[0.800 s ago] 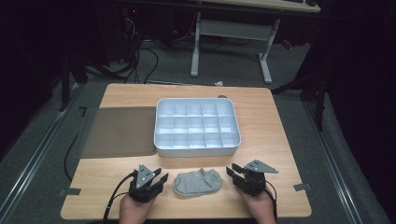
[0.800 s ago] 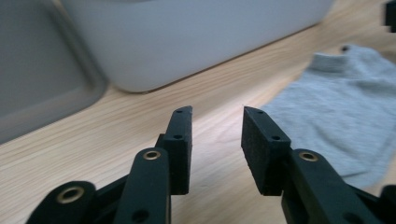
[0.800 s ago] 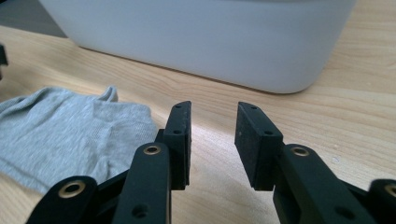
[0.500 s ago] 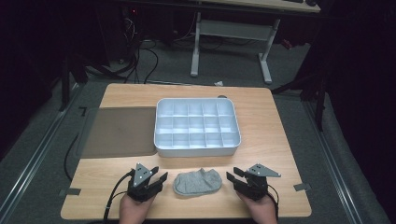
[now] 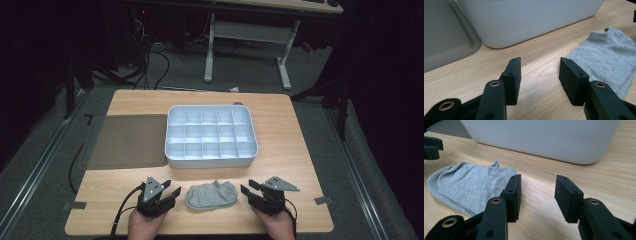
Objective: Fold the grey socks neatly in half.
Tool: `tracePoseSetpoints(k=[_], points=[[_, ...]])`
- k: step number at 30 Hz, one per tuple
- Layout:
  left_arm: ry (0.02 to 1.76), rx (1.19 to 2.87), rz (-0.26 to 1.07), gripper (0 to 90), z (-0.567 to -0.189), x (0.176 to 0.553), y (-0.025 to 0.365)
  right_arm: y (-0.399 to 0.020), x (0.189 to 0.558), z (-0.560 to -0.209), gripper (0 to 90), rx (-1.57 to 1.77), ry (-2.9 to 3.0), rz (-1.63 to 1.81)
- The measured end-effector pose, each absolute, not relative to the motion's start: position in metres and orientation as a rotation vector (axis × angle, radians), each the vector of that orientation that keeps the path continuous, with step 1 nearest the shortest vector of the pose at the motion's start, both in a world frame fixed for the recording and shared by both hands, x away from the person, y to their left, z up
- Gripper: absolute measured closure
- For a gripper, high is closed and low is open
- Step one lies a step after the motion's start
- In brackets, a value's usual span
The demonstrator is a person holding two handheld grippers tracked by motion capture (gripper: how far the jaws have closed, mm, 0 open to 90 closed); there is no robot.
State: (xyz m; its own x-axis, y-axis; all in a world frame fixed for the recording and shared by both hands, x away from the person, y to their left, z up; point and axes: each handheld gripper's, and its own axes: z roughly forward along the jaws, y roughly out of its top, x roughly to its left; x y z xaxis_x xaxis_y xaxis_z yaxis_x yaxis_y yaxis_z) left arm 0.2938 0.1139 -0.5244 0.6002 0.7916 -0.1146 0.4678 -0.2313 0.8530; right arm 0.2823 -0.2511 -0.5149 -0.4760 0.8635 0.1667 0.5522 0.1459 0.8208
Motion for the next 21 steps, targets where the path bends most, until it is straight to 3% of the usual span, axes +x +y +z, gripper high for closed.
tracePoseSetpoints(k=[2, 9, 13, 21], points=[[1.004, 1.878, 0.420, 52.9, -0.523, 0.293, 0.112, -0.249, 0.281, -0.514, 57.8, 1.358, 2.081, 1.263], [0.950, 1.886, 0.365, 59.8, -0.520, 0.287, 0.099, -0.240, 0.275, -0.509, 72.3, 1.322, 2.094, 1.304], [0.923, 1.889, 0.343, 67.3, -0.516, 0.284, 0.090, -0.235, 0.276, -0.512, 70.6, 1.324, 2.128, 1.294], [0.857, 1.950, 0.326, 75.4, -0.514, 0.280, 0.050, -0.223, 0.278, -0.518, 57.3, 1.366, 2.178, 1.255]])
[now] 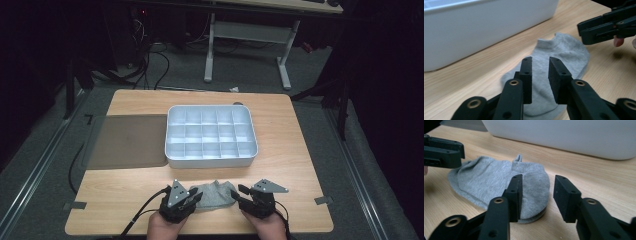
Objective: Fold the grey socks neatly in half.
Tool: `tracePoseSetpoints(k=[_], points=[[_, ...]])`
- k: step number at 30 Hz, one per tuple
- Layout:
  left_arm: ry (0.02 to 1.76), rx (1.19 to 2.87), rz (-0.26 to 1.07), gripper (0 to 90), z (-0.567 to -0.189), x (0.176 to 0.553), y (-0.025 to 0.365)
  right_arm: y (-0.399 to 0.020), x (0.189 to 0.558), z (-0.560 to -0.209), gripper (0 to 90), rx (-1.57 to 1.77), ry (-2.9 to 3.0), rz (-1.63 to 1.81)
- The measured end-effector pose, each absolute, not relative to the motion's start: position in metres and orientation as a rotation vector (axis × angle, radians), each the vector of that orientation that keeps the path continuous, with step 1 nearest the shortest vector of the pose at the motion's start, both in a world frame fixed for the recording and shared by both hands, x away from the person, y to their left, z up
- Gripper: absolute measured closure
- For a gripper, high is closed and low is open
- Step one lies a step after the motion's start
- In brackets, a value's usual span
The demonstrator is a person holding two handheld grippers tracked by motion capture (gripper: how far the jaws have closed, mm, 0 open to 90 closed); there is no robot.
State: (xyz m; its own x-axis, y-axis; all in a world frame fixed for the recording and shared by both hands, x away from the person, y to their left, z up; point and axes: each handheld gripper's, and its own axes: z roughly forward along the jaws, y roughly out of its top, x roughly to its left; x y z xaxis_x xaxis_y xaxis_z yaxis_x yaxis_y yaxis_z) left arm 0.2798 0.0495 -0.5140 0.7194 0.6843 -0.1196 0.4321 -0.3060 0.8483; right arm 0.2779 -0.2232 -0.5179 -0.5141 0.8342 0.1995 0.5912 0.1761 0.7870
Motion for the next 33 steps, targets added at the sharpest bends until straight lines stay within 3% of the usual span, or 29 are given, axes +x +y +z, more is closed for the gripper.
tracePoseSetpoints(k=[3, 15, 28, 33], points=[[0.852, 1.979, 0.309, 77.1, -0.517, 0.280, 0.036, -0.218, 0.279, -0.521, 53.3, 1.378, 2.211, 1.231], [0.778, 2.072, 0.331, 79.5, -0.516, 0.281, 0.000, -0.210, 0.283, -0.527, 53.7, 1.386, 2.242, 1.135], [0.781, 2.159, 0.410, 83.0, -0.531, 0.279, -0.005, -0.211, 0.280, -0.529, 52.0, 1.365, 2.253, 1.086], [0.769, 2.165, 0.449, 84.2, -0.532, 0.275, -0.004, -0.212, 0.278, -0.530, 59.5, 1.376, 2.255, 1.112]])
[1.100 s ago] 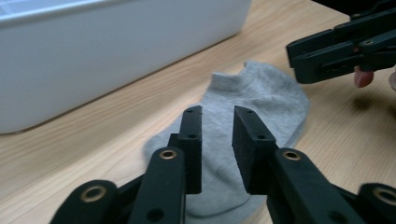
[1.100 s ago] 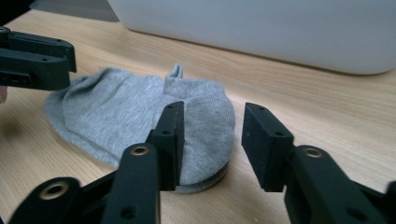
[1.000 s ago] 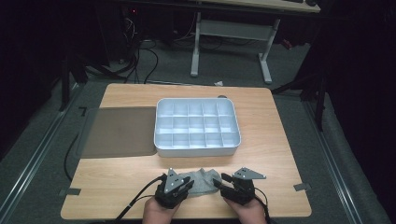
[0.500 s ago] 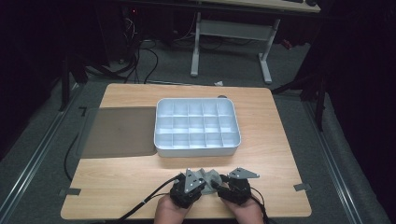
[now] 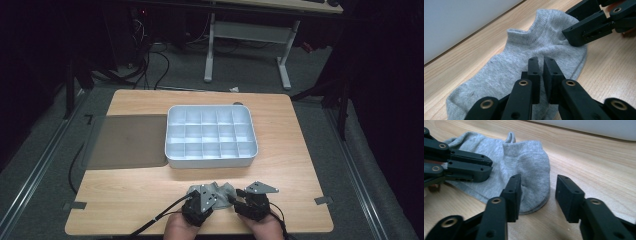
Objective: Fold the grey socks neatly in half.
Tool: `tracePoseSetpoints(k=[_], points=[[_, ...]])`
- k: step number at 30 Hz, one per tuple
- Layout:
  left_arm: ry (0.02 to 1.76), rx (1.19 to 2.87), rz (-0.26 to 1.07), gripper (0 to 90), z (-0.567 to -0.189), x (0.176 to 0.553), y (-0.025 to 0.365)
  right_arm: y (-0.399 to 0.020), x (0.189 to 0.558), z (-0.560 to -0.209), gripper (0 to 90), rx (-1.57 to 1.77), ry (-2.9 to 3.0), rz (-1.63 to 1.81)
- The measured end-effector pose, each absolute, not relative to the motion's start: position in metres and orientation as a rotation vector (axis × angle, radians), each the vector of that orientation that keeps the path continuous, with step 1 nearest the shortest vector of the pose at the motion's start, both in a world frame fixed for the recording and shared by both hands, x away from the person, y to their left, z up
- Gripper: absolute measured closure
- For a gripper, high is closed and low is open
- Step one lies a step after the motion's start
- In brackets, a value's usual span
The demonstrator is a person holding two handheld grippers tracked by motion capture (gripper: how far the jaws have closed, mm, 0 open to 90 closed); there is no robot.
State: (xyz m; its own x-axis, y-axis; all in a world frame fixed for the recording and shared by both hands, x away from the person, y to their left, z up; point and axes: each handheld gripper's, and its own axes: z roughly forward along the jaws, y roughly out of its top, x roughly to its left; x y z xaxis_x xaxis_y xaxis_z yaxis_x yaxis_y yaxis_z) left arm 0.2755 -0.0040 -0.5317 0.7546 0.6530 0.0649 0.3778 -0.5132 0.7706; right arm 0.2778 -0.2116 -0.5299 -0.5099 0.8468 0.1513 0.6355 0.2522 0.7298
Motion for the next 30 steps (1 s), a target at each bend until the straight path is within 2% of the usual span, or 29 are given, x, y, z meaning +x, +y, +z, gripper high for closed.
tracePoseSetpoints(k=[4, 7, 8, 10, 23, 30], points=[[0.765, 2.165, 0.456, 84.7, -0.532, 0.275, -0.004, -0.209, 0.276, -0.530, 69.5, 1.372, 2.273, 1.122], [0.766, 2.164, 0.456, 85.0, -0.532, 0.275, -0.003, -0.210, 0.277, -0.530, 73.1, 1.376, 2.277, 1.129], [0.767, 2.164, 0.457, 85.3, -0.532, 0.275, -0.003, -0.210, 0.277, -0.530, 80.6, 1.367, 2.289, 1.143], [0.767, 2.164, 0.458, 85.5, -0.532, 0.275, -0.003, -0.209, 0.275, -0.529, 83.9, 1.343, 2.287, 1.136], [0.769, 2.165, 0.458, 86.1, -0.532, 0.275, -0.003, -0.212, 0.264, -0.510, 85.1, 1.277, 2.213, 1.328], [0.781, 2.168, 0.451, 86.0, -0.531, 0.276, -0.004, -0.209, 0.264, -0.510, 85.1, 1.266, 2.196, 1.325]])
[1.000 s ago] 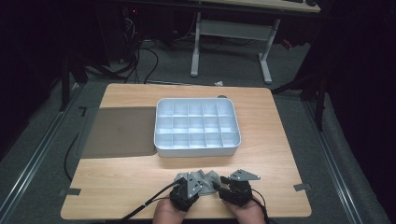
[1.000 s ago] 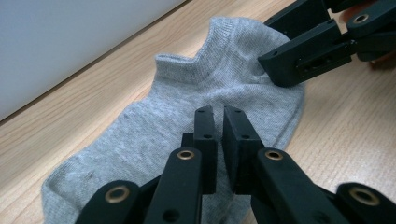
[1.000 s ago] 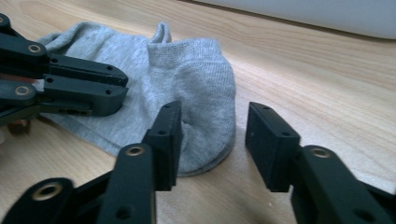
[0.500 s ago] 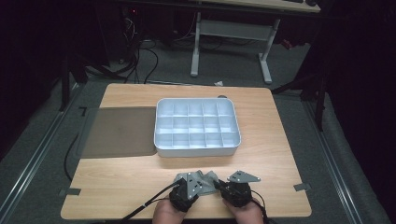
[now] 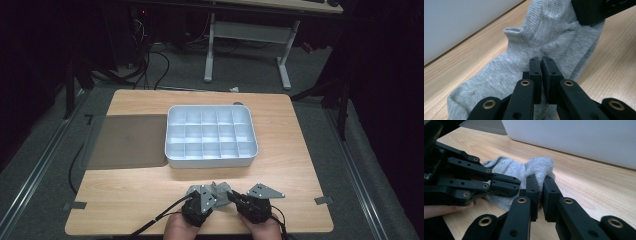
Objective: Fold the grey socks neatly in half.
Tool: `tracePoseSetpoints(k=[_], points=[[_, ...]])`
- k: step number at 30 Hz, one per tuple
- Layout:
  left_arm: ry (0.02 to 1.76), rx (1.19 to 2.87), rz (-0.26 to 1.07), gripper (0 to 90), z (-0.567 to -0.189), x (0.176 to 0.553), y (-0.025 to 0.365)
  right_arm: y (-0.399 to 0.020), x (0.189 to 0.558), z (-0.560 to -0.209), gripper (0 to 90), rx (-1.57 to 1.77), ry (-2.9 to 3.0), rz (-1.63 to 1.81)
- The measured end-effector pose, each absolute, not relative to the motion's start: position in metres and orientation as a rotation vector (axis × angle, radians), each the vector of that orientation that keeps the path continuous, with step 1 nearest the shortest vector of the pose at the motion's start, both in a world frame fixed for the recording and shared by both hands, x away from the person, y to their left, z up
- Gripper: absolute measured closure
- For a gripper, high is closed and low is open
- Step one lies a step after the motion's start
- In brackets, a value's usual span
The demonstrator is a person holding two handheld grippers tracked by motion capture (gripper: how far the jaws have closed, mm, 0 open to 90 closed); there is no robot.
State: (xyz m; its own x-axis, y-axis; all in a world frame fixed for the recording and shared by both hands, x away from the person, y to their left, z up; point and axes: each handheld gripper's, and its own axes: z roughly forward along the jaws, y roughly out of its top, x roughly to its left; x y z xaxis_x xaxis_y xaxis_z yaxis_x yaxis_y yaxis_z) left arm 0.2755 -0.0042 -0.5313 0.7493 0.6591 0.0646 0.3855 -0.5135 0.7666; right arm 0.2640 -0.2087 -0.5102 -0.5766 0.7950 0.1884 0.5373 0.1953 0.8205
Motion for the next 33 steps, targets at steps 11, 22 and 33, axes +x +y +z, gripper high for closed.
tracePoseSetpoints(k=[11, 22, 33], points=[[0.791, 2.188, 0.414, 85.1, -0.528, 0.282, -0.013, -0.207, 0.261, -0.508, 84.9, 1.231, 2.154, 1.363], [0.830, 2.076, 0.394, 75.5, -0.516, 0.282, -0.001, -0.209, 0.261, -0.508, 84.9, 1.231, 2.126, 1.359], [1.019, 1.932, 0.298, 62.7, -0.519, 0.289, 0.066, -0.207, 0.261, -0.510, 84.7, 1.227, 2.135, 1.341]])
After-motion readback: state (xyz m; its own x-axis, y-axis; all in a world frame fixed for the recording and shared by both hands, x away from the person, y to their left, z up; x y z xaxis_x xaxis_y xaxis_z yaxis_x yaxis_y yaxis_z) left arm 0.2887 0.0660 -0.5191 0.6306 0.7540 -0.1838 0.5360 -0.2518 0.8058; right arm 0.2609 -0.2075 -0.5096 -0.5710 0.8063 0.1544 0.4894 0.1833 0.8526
